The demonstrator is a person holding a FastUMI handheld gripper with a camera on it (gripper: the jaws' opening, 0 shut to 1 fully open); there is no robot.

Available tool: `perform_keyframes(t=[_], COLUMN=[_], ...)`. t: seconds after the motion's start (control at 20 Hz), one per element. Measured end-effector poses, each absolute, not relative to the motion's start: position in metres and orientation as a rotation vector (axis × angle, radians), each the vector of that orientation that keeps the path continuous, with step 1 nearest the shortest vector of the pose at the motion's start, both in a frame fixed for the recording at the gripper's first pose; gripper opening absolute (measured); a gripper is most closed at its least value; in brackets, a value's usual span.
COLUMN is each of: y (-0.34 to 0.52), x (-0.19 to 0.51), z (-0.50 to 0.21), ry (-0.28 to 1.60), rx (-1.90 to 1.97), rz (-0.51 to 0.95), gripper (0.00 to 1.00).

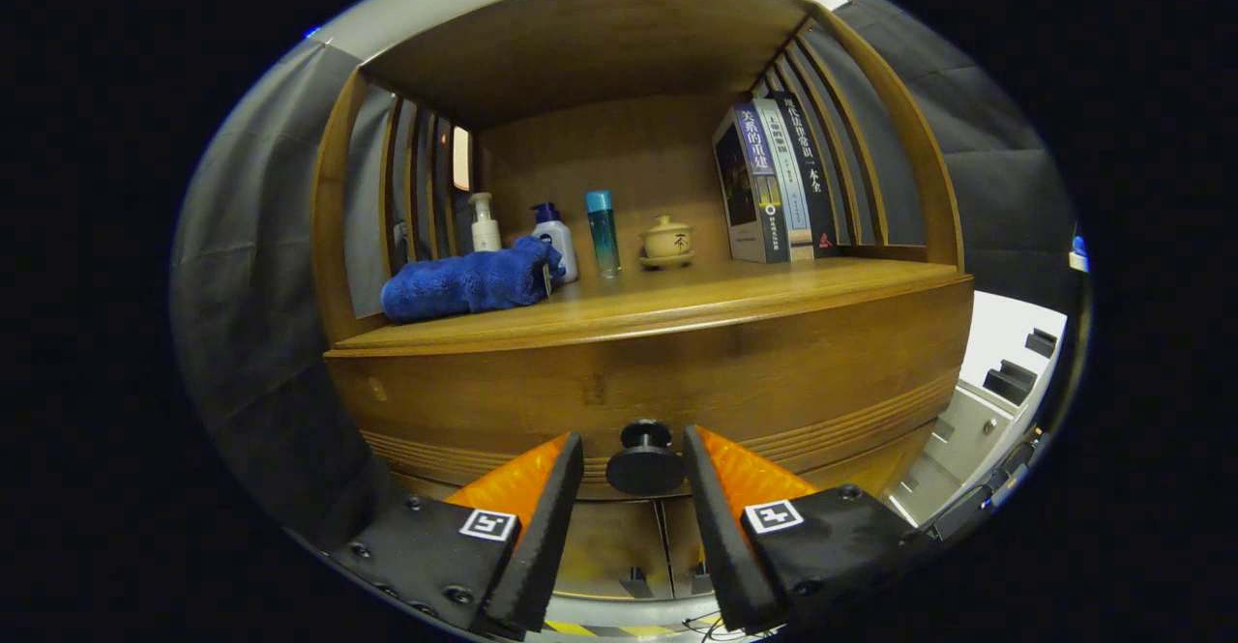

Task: Pull open the drawer, take out the items inside it, and place them on the countertop above the cabinet.

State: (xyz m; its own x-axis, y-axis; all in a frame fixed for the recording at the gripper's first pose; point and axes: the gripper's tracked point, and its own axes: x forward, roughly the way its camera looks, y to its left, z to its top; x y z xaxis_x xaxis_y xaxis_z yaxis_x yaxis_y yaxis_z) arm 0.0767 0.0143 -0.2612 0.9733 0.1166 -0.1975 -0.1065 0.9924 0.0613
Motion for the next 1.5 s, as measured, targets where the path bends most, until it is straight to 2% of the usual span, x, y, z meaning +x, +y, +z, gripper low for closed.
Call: perform_keyframes(t=[0.2, 0.4, 0.65, 0.7, 0.9, 1.5], y=[0.009, 0.008, 0.006, 0.006, 0.006, 0.005], x=[0.085, 0.085, 0.086, 0.086, 0.085, 0.052], z=[-0.272, -0.275, -0.274, -0.276, -0.278, -0.275], ry=[0.229, 0.28, 0.251, 0.253, 0.237, 0.246], rx=[0.087, 0.11, 0.073, 0.05, 0.024, 0.03], rz=[0.096, 0.1, 0.11, 0.106, 0.067, 0.067], gripper=[0.58, 0.54, 0.43, 0.38, 0.38, 0.38])
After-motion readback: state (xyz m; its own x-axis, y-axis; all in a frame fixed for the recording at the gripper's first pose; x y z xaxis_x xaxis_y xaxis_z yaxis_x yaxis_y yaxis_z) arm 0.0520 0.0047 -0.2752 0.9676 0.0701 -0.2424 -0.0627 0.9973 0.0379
